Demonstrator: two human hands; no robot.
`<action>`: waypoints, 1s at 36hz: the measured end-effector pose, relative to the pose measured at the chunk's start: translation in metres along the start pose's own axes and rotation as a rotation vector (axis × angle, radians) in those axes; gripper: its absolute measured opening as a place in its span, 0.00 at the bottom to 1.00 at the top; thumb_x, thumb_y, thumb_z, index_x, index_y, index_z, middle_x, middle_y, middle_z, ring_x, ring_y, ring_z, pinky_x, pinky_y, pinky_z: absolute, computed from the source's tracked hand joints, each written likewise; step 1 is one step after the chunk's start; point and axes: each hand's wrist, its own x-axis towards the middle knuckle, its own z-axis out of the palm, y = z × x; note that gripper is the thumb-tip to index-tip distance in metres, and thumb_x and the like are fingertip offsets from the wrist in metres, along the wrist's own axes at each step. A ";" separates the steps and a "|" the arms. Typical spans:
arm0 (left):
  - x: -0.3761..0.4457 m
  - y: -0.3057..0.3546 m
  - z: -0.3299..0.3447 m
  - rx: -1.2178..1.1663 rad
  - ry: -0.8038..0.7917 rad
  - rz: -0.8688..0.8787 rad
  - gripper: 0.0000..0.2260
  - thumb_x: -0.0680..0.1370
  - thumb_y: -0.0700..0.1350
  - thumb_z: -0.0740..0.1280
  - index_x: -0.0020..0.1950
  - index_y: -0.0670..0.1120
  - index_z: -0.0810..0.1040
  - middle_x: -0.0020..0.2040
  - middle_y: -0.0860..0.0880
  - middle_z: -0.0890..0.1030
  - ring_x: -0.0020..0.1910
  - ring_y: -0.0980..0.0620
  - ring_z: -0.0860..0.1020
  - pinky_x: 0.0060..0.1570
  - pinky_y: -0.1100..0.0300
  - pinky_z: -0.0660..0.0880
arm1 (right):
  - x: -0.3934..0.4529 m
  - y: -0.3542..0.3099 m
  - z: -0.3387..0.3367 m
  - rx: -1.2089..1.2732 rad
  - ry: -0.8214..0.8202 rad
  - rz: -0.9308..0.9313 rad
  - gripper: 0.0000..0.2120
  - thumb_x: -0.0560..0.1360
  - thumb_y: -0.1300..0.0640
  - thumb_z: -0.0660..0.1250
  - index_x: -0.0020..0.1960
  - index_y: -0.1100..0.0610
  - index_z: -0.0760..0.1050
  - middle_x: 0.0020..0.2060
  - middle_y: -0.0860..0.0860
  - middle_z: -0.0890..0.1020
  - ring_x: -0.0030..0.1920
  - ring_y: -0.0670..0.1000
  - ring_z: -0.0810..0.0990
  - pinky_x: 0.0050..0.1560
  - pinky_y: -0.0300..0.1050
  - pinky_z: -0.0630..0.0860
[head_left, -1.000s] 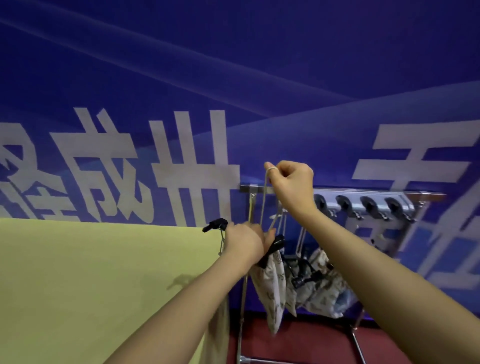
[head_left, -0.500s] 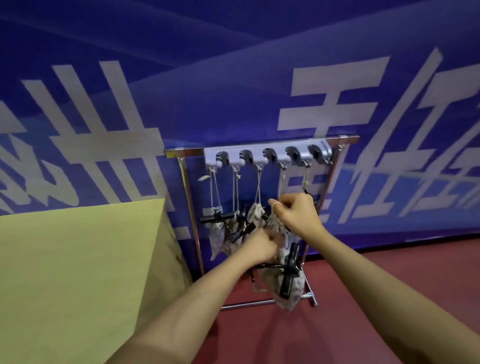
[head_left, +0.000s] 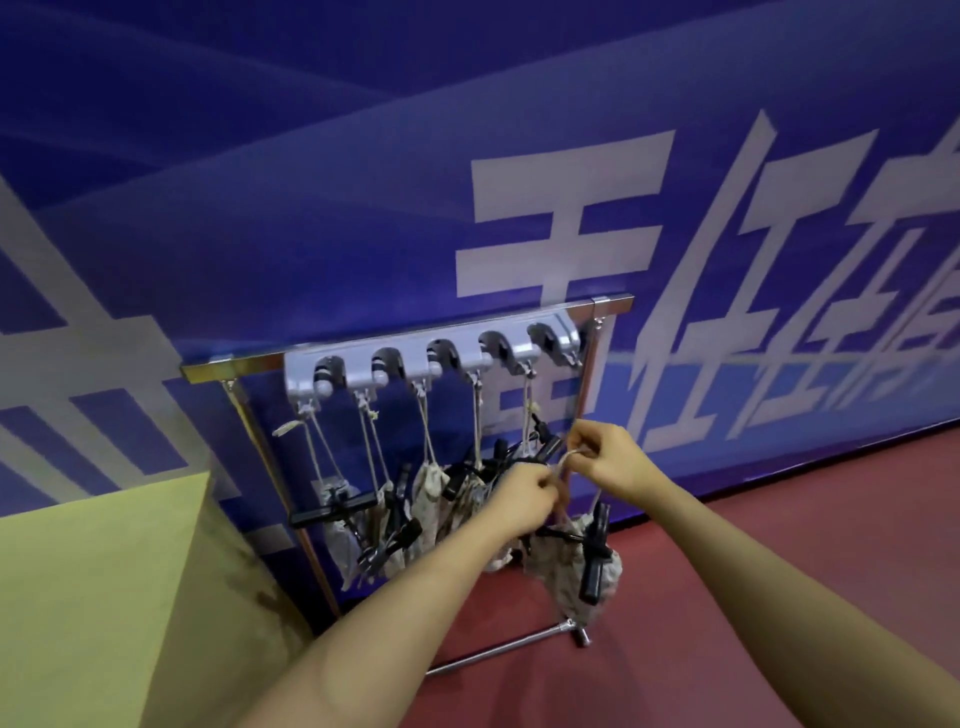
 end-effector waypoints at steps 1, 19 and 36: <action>0.012 0.004 -0.002 0.007 0.035 0.017 0.12 0.78 0.34 0.58 0.48 0.35 0.82 0.41 0.40 0.82 0.43 0.44 0.80 0.49 0.56 0.76 | 0.009 0.005 -0.006 0.016 0.011 0.006 0.09 0.69 0.66 0.65 0.35 0.60 0.66 0.26 0.49 0.65 0.29 0.49 0.60 0.32 0.43 0.60; 0.127 0.063 -0.003 -0.042 0.452 -0.040 0.12 0.78 0.39 0.60 0.39 0.44 0.80 0.38 0.44 0.82 0.41 0.45 0.81 0.47 0.54 0.77 | 0.121 0.055 -0.058 0.057 -0.045 -0.064 0.12 0.81 0.58 0.55 0.39 0.52 0.64 0.32 0.49 0.69 0.32 0.50 0.66 0.34 0.46 0.64; 0.178 0.044 0.025 -0.038 0.485 -0.275 0.11 0.80 0.41 0.60 0.39 0.43 0.76 0.38 0.44 0.77 0.38 0.50 0.74 0.40 0.59 0.69 | 0.162 0.096 -0.052 -0.029 -0.217 -0.065 0.07 0.80 0.56 0.60 0.46 0.57 0.72 0.40 0.52 0.77 0.42 0.54 0.75 0.41 0.46 0.71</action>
